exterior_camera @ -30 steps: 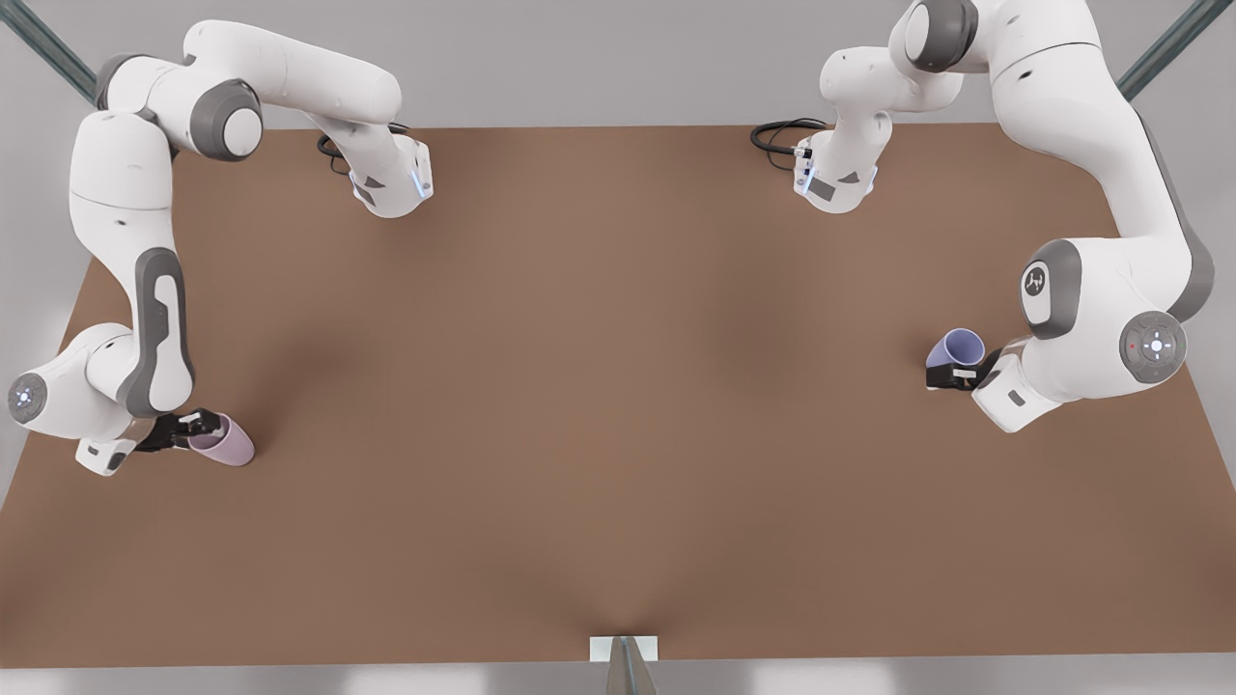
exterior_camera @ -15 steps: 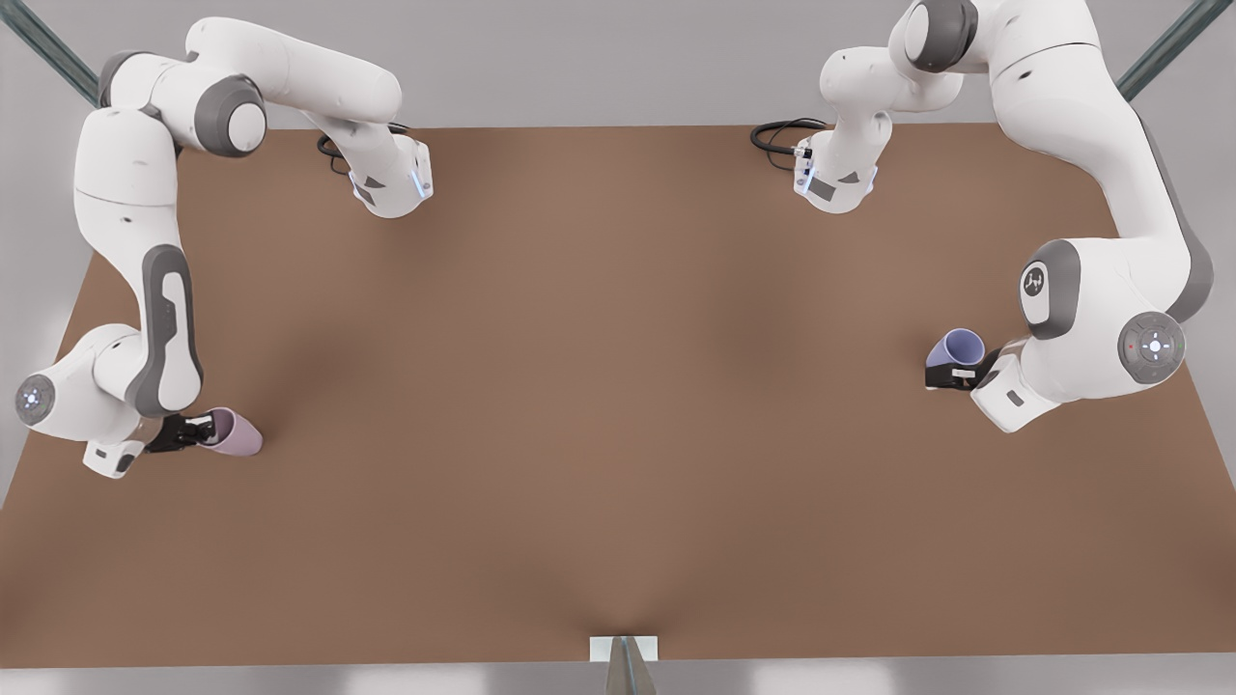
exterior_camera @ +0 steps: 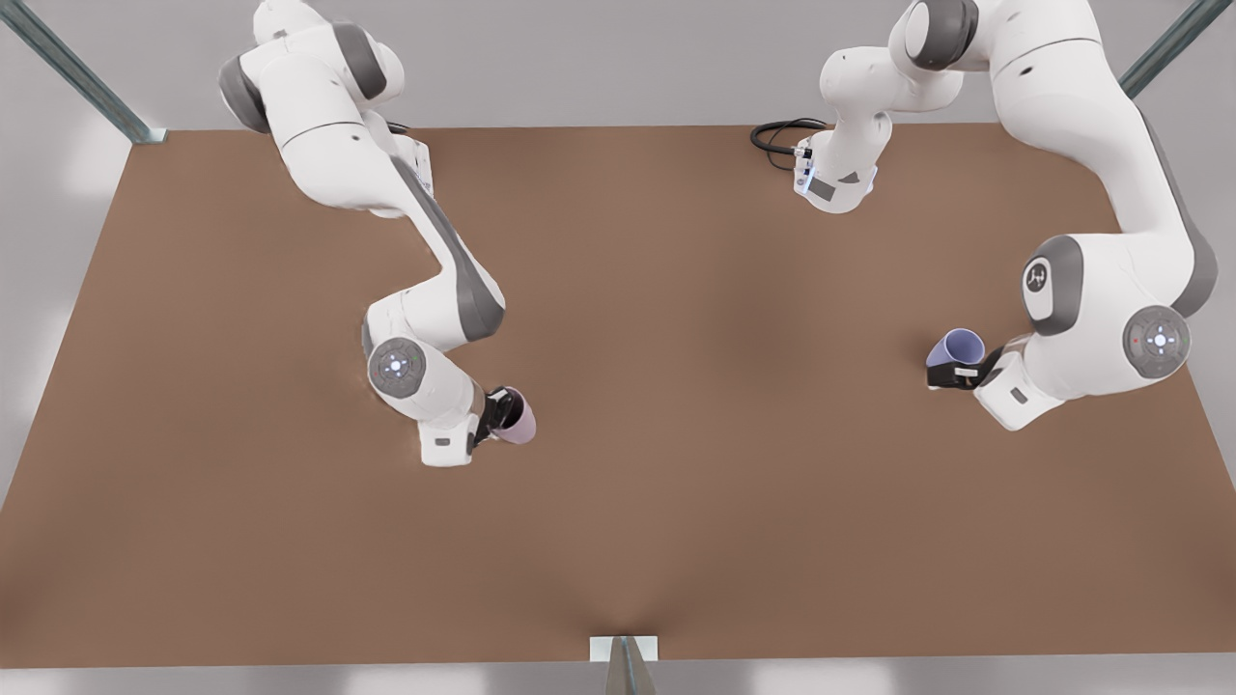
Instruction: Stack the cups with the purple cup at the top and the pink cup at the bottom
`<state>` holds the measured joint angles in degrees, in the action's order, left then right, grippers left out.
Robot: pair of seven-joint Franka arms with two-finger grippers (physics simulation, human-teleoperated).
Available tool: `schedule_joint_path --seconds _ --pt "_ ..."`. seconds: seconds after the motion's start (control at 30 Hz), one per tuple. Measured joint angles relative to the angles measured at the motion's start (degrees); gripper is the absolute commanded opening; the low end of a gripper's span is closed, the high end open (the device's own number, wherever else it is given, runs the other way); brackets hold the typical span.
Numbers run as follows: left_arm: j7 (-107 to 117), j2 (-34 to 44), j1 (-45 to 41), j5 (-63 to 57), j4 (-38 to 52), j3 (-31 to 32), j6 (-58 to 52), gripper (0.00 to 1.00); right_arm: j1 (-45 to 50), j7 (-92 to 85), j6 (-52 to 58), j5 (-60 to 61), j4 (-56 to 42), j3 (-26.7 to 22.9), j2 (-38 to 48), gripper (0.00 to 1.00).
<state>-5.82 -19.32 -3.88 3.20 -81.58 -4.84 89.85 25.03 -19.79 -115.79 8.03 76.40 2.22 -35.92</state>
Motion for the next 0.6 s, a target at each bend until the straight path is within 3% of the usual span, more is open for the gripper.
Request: schedule_joint_path --seconds 0.1,0.2,0.37,0.57,0.6 --pt "-0.01 0.77 0.02 0.0 -1.94 -0.3 0.62 1.0 9.78 10.35 2.53 -0.16 -18.61 -4.91 -14.18 0.21" --pt "-0.02 6.79 0.02 0.0 -13.41 -0.34 4.56 1.0 13.58 20.59 1.59 -0.08 -26.82 -5.7 -23.96 0.21" --pt "-0.04 14.41 -0.05 0.01 -30.71 -0.43 14.2 1.0 14.52 35.36 0.51 -0.02 -28.97 -5.99 -27.74 0.21" --pt "-0.06 15.81 -0.8 0.02 -39.36 -3.03 23.87 1.0 14.56 48.55 2.01 -0.01 -29.02 -6.32 -27.98 0.21" --pt "-0.07 15.79 -0.8 0.02 -40.27 -3.67 25.04 1.0 14.54 50.39 2.23 -0.09 -29.01 -6.33 -27.99 0.46"
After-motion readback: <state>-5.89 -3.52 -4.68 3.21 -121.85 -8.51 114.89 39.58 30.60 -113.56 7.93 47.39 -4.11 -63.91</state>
